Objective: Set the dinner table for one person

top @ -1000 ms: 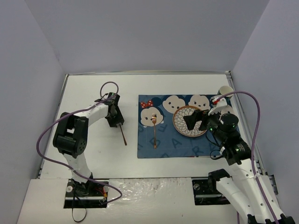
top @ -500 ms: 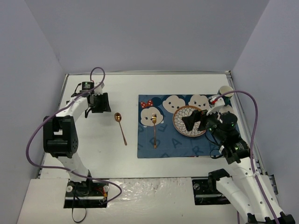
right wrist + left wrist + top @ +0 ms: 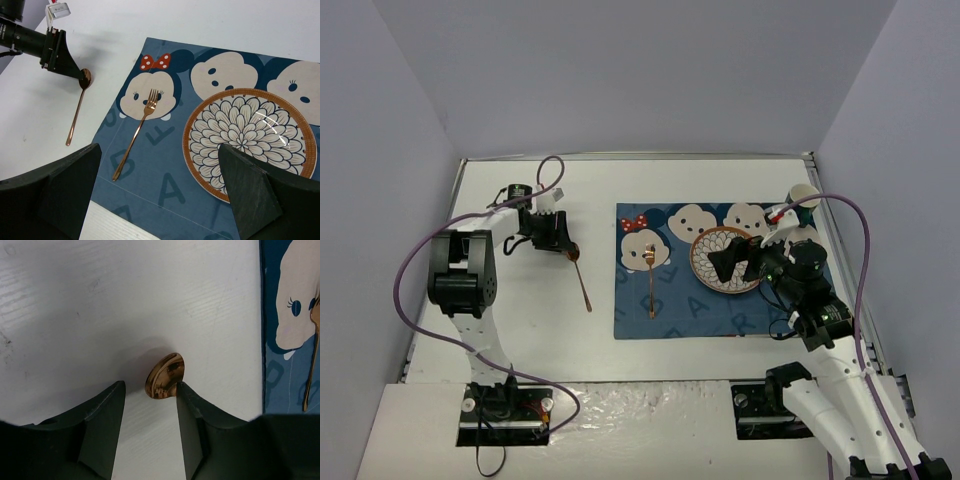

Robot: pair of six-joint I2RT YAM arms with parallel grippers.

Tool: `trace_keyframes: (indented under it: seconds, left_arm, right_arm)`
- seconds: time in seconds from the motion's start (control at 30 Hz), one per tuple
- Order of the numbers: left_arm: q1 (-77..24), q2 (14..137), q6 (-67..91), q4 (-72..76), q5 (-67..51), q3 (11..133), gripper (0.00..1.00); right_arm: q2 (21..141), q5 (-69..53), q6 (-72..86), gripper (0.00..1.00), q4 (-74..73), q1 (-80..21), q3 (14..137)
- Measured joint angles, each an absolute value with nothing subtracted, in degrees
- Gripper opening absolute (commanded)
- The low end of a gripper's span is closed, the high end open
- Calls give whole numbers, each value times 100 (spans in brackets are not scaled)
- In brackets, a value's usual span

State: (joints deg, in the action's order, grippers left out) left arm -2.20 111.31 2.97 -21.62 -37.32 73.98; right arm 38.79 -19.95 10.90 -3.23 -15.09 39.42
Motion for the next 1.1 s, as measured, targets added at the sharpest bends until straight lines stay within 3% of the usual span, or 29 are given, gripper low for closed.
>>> trace_keyframes:
  seconds: [0.2, 0.6, 0.93, 1.1]
  left_arm:
    - [-219, 11351, 218, -2103, -3829, 7648, 33]
    - [-217, 11424, 70, -2047, -3945, 7638, 0]
    - [-236, 11116, 82, -2089, -3979, 7612, 0]
    - [-349, 10070, 209, -2084, -3801, 7609, 0]
  right_arm:
    - [3889, -2003, 1090, 100, -322, -1509, 3942]
    - [3994, -2021, 1090, 100, -324, -1509, 3942]
    - [4263, -2263, 1069, 99, -327, -1599, 3970]
    - [4724, -2333, 1016, 97, -314, -2003, 4230]
